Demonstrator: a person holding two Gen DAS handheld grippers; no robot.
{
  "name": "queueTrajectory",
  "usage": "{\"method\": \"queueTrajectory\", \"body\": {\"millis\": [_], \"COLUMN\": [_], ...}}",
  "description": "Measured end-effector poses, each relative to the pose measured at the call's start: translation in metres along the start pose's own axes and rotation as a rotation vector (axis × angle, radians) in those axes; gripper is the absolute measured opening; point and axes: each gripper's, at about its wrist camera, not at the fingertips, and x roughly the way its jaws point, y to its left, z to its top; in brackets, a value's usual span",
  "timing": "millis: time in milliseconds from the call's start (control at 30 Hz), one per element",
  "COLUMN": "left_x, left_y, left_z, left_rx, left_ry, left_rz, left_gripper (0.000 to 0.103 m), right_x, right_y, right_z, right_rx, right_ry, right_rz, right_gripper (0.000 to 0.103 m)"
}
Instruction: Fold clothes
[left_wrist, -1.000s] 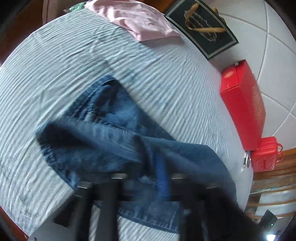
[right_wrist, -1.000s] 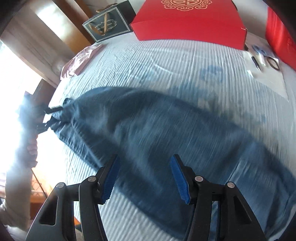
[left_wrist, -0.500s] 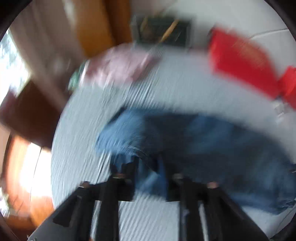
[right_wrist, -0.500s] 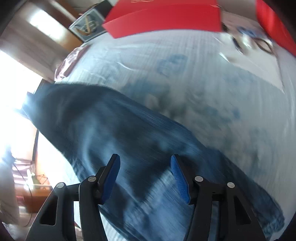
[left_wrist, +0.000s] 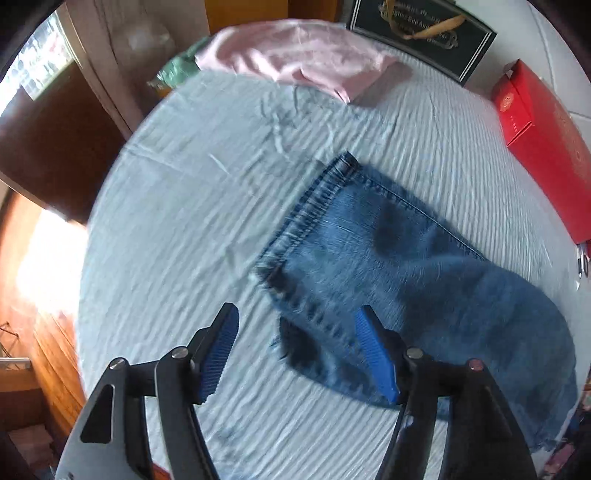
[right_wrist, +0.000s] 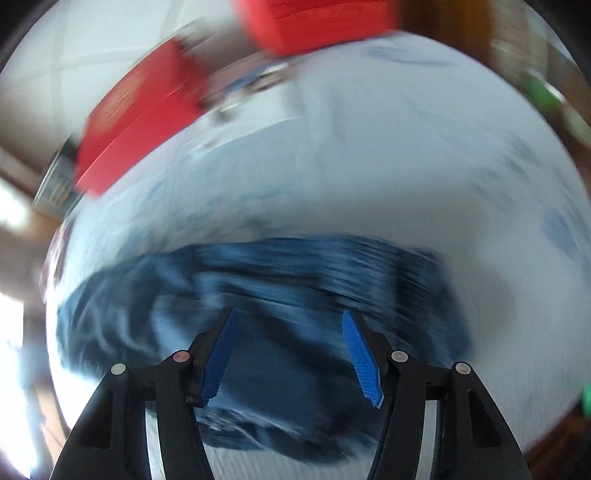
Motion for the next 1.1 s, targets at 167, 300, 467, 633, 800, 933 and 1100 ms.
{"method": "queueTrajectory", "body": {"millis": [167,300,467,633,800,933,1100], "left_x": [0.033,0.029,0.016,0.009,0.004,-0.036,-0.059], "left_y": [-0.027,-0.046,-0.047,-0.024,-0.016,-0.024,-0.057], "left_z": [0.003,-0.006,-0.010,-0.016,-0.026,-0.022,-0.013], "left_rx": [0.067,0.171,0.175,0.155,0.142,0.157,0.203], "left_ry": [0.024,-0.031,-0.031,-0.029,-0.014,-0.063,-0.168], "left_rz": [0.058,0.105,0.077,0.133,0.102,0.014,-0.074], "left_gripper": [0.069,0.049,0.006,0.006,0.006,0.006,0.074], "right_x": [-0.016,-0.012,0.012,-0.040,-0.011,-0.033,-0.090], "right_y": [-0.050,-0.051,-0.013,0.024,-0.035,-0.053,-0.042], "right_z": [-0.039,-0.058,-0.059,-0.039,-0.047,-0.059,-0.057], "right_rx": [0.199,0.243,0.084,-0.233,-0.077,0.070,0.176], "right_ry": [-0.017,0.004,0.058,-0.140,-0.005,-0.080,-0.306], "right_rz": [-0.063,-0.013,-0.118,-0.460,-0.436,-0.344,-0.117], "right_gripper": [0.068,0.073,0.015,0.014,0.042,0.053,0.064]}}
